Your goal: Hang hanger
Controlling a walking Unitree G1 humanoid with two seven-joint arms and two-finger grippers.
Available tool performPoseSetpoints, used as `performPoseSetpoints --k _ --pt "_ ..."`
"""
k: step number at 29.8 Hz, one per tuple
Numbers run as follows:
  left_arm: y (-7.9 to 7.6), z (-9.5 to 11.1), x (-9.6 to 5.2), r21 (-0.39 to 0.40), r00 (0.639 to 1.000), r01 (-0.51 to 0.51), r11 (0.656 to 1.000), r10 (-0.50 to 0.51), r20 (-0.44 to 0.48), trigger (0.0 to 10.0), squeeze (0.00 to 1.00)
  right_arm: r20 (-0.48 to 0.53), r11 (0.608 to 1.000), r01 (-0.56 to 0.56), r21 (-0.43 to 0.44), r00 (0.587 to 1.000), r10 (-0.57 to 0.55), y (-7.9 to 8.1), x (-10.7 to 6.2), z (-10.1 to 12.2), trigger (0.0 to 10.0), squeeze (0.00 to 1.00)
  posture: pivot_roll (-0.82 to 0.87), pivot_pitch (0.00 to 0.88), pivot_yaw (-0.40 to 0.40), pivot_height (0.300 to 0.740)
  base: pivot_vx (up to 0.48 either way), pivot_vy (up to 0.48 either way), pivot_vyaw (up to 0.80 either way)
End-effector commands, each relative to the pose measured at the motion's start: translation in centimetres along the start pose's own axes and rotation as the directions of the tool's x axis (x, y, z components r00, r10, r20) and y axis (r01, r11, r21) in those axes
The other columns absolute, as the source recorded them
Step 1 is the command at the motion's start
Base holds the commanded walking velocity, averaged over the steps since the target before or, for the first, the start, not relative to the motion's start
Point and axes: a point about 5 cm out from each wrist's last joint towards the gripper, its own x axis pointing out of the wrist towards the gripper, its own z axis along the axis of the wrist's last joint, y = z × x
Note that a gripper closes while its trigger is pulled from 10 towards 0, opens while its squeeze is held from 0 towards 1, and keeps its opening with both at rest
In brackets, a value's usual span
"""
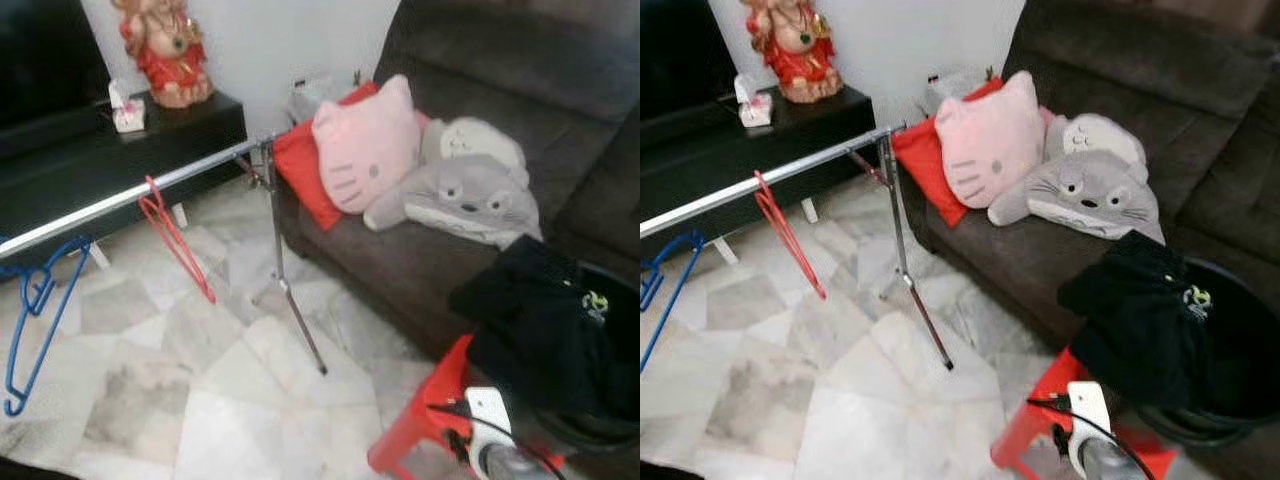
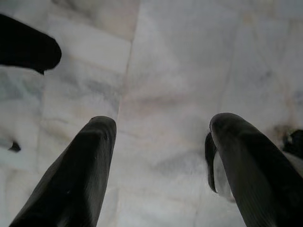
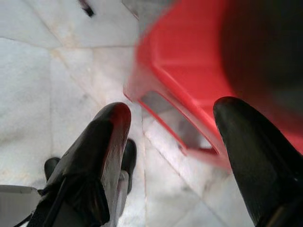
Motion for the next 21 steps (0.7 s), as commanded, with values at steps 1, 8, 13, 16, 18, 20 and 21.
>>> performPoseSetpoints --k 1,8,13,16,18,20,21 --pt "0.35 -1.54 -0.42 0.002 0.999 -0.011 1.0 0.011 -0.049 10.0 0.0 0.027 1.0 -0.006 0.001 1.0 0.006 0.25 0.06 0.9 10.0 0.0 -0.08 0.0 0.023 0.74 0.0 0.0 0.0" --pt "0.36 -1.5 -0.42 0.001 0.999 -0.007 1.0 0.007 -0.048 10.0 0.0 0.024 1.0 -0.01 0.004 1.0 0.01 0.29 0.06 0.86 10.0 0.0 -0.07 0.0 0.025 0.74 0.0 0.0 -0.45" --pt "0.37 -1.57 -0.43 -0.012 0.999 -0.004 1.0 0.004 -0.052 10.0 0.0 0.025 1.0 -0.012 0.002 1.0 0.012 0.32 0.07 0.89 10.0 0.0 -0.07 0.0 0.027 0.74 0.0 0.06 -0.73" --pt "0.39 -1.58 -0.43 -0.014 0.999 -0.006 1.0 0.005 -0.052 10.0 0.0 0.025 1.0 -0.012 0.002 1.0 0.012 0.35 0.07 0.88 10.0 0.0 -0.07 0.0 0.027 0.74 0.0 0.46 -0.73" --pt "0.41 -1.54 -0.43 -0.012 0.999 -0.006 1.0 0.006 -0.048 10.0 0.0 0.025 1.0 -0.013 0.003 1.0 0.013 0.36 0.07 0.88 10.0 0.0 -0.07 0.0 0.027 0.74 0.0 0.315 -0.73" --pt "0.42 -1.47 -0.41 0.003 0.999 -0.002 1.0 0.002 -0.045 10.0 0.0 0.025 1.0 -0.013 0.004 1.0 0.013 0.37 0.08 0.88 10.0 0.0 -0.07 0.0 0.028 0.74 0.0 0.0 -0.73" --pt "0.43 -1.47 -0.41 0.003 0.999 -0.002 1.0 0.002 -0.045 10.0 0.0 0.025 1.0 -0.013 0.004 1.0 0.013 0.38 0.08 0.88 10.0 0.0 -0.07 0.0 0.028 0.74 0.0 0.0 -0.73"
